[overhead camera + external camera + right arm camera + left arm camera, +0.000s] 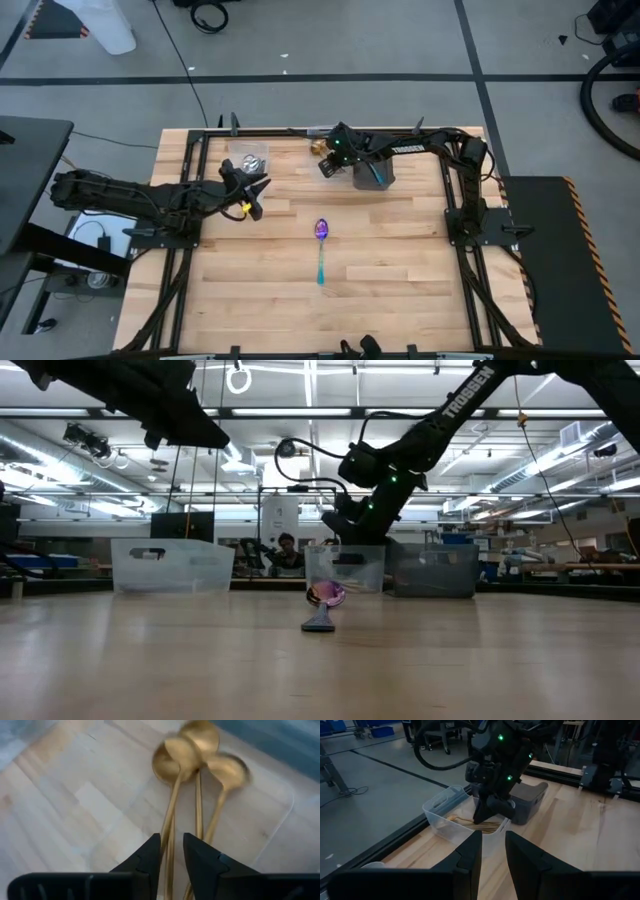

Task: Sort silverware by color (type)
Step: Put the blue spoon into the black bin

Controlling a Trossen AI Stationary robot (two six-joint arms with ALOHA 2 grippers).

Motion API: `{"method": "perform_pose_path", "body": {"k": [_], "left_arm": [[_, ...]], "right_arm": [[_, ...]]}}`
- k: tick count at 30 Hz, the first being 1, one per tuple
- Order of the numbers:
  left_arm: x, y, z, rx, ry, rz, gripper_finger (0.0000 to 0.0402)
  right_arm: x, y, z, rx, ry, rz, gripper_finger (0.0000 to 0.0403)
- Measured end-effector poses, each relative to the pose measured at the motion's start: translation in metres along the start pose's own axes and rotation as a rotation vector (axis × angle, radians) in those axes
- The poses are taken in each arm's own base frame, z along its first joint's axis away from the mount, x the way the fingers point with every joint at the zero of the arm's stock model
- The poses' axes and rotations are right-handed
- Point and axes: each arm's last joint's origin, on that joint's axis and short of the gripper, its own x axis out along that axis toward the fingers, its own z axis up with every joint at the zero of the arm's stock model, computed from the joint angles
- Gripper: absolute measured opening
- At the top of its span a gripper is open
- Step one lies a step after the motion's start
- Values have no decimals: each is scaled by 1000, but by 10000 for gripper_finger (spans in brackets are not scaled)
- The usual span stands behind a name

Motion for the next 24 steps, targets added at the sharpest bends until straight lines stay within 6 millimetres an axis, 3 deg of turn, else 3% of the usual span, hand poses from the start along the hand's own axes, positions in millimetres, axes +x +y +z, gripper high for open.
{"method": "perform_pose_path", "body": {"k": [13, 24], "left_arm": [[0, 0, 0, 3, 4, 1, 94], [0, 0, -1, 8, 10, 1, 94]], "right_arm": [[-20, 23, 30, -90, -21, -20, 121], [-46, 60, 44, -150, -90, 3, 137]]}}
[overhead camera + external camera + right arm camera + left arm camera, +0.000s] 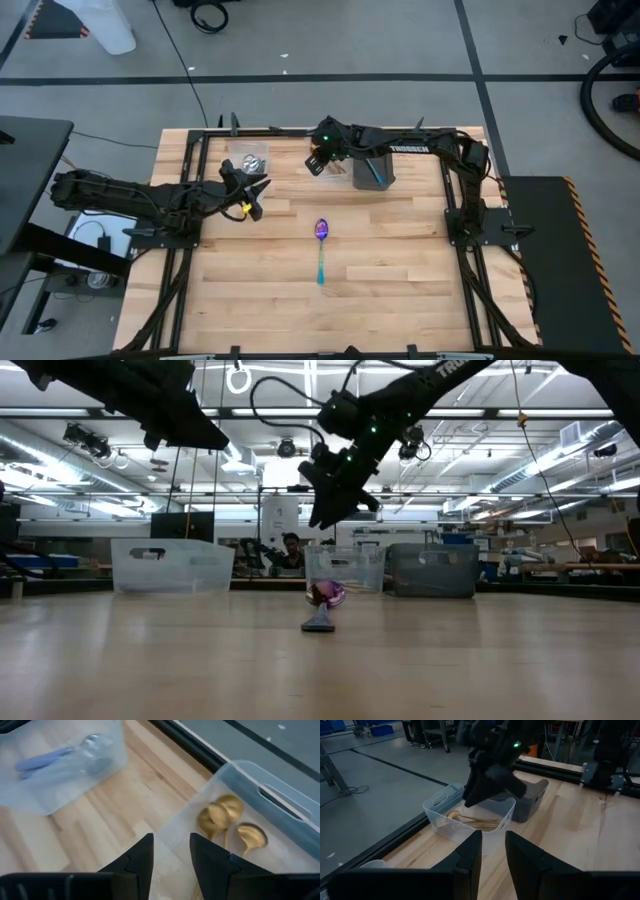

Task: Sort silverware by color (type)
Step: Put the blue spoon into the black bin

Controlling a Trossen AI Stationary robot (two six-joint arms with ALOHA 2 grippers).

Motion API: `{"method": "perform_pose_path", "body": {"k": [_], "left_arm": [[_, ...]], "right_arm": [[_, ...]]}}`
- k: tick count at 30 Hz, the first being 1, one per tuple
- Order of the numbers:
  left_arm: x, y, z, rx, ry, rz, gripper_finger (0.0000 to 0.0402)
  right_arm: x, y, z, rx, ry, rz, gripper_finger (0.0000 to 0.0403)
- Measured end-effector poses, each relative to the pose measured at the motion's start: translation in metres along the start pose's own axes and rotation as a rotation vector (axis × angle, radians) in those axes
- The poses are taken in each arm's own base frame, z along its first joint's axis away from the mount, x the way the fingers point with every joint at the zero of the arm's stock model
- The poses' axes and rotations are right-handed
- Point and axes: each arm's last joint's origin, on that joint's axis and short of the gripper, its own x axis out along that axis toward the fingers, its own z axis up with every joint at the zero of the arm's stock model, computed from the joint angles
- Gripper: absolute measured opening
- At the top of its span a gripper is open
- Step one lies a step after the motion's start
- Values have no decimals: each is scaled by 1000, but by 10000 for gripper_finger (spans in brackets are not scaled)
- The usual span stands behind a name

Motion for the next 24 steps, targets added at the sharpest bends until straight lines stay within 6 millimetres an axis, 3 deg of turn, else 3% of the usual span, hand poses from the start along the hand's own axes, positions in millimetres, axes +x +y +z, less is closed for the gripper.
{"method": "perform_pose_path", "body": {"k": [16, 24], "left_arm": [[0, -2, 5, -44, -35, -44, 94], [-1, -6, 6, -37, -28, -170, 94]], "right_arm": [[-40, 54, 14, -98, -53, 59, 140], [-93, 91, 8, -68, -105, 126, 140]]}}
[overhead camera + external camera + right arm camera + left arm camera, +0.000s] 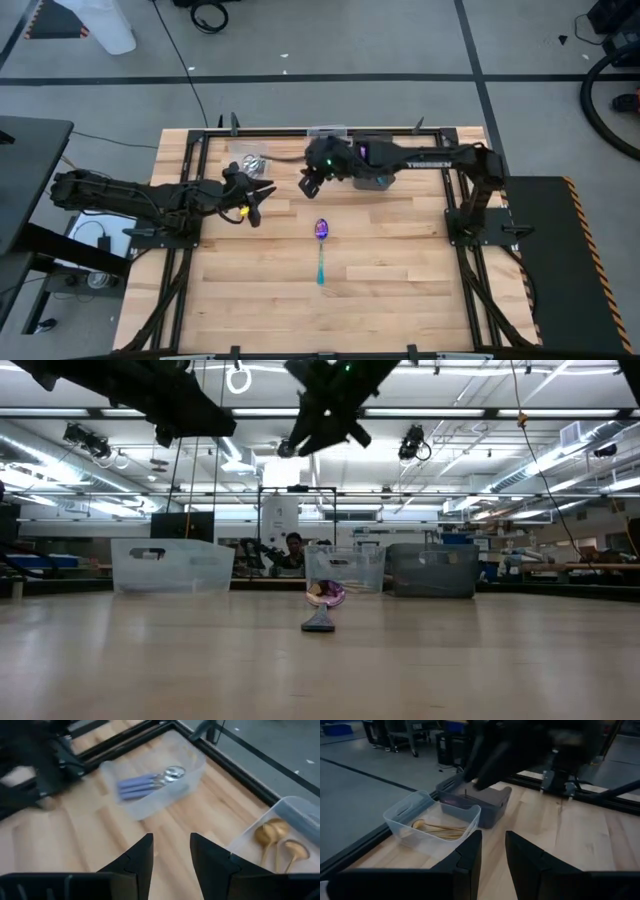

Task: Sort silverware by color (type)
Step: Put the blue spoon into the black bin

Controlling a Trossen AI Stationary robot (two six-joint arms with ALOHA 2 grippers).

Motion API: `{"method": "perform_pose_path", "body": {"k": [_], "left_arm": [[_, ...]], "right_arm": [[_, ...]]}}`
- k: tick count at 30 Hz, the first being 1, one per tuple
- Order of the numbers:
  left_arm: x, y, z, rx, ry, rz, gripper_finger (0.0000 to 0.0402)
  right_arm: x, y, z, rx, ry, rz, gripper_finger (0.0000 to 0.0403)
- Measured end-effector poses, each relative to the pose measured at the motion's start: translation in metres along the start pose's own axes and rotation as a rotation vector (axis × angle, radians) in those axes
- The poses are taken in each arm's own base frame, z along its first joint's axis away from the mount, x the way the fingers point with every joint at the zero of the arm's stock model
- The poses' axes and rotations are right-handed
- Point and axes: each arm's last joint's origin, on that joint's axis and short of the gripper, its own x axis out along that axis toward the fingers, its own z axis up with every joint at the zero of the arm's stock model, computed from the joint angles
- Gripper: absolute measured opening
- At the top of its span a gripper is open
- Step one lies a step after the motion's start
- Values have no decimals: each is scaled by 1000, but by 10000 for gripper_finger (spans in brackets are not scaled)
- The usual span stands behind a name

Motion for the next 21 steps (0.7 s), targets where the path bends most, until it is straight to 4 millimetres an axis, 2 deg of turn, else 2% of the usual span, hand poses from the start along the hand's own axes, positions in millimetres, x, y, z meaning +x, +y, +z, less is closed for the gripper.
{"method": "perform_pose_path", "body": {"k": [3, 9, 17, 21], "left_arm": [[0, 0, 0, 11, 0, -6, 94], [-2, 0, 2, 36, -12, -34, 94], [-5, -8, 0, 56, 48, -333, 94], [-7, -12, -1, 11, 73, -402, 94]], "right_arm": [[-15, 21, -8, 5, -1, -3, 140], [-31, 59, -29, 16, 7, 21, 139], [-50, 99, -53, 58, -13, 52, 139], [-56, 111, -64, 90, -8, 74, 139]]}}
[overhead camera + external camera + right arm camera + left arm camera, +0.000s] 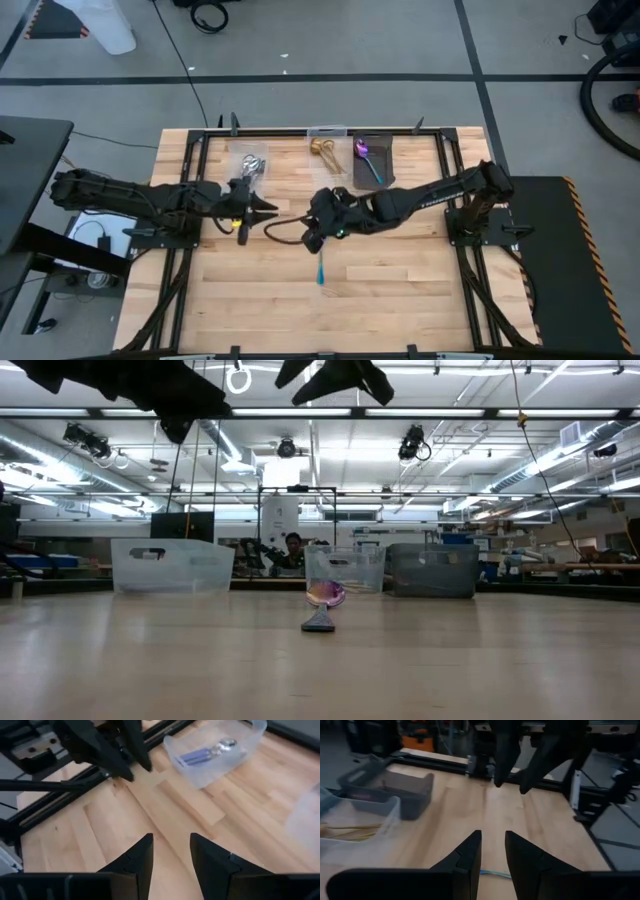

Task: Sort silverware by color (type)
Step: Put the blue spoon into the black bin

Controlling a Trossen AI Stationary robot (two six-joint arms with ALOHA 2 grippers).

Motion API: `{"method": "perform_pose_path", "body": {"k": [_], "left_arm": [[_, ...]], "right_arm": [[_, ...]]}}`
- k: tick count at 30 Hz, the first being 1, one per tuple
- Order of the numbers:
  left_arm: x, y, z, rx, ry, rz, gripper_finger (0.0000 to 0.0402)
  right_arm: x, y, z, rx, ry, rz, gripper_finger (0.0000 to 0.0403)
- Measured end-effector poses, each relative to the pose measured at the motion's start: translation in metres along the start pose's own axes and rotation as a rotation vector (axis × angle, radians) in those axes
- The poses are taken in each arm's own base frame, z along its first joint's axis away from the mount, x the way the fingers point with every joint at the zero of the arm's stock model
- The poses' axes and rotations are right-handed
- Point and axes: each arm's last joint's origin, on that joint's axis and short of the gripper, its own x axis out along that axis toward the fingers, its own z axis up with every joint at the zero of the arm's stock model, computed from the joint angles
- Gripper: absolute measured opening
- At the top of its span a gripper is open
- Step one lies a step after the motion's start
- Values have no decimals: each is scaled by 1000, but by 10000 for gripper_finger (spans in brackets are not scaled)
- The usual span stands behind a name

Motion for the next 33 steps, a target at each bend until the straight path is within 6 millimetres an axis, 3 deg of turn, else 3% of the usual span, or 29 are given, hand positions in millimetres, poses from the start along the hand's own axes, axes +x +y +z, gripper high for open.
{"method": "perform_pose_path", "body": {"k": [8, 17, 23, 33], "left_arm": [[-2, -13, -6, -24, 47, -53, 94], [-5, -8, -19, -7, 118, 204, 94], [-5, -6, -21, -11, 140, 222, 94], [-5, -6, -22, -7, 152, 225, 94]], "right_arm": [[-2, 10, -36, 79, 19, -36, 139], [-13, 24, -58, 162, -37, -55, 139], [-12, 28, -67, 188, -54, -33, 139], [15, 35, -86, 178, -74, -43, 139]]}}
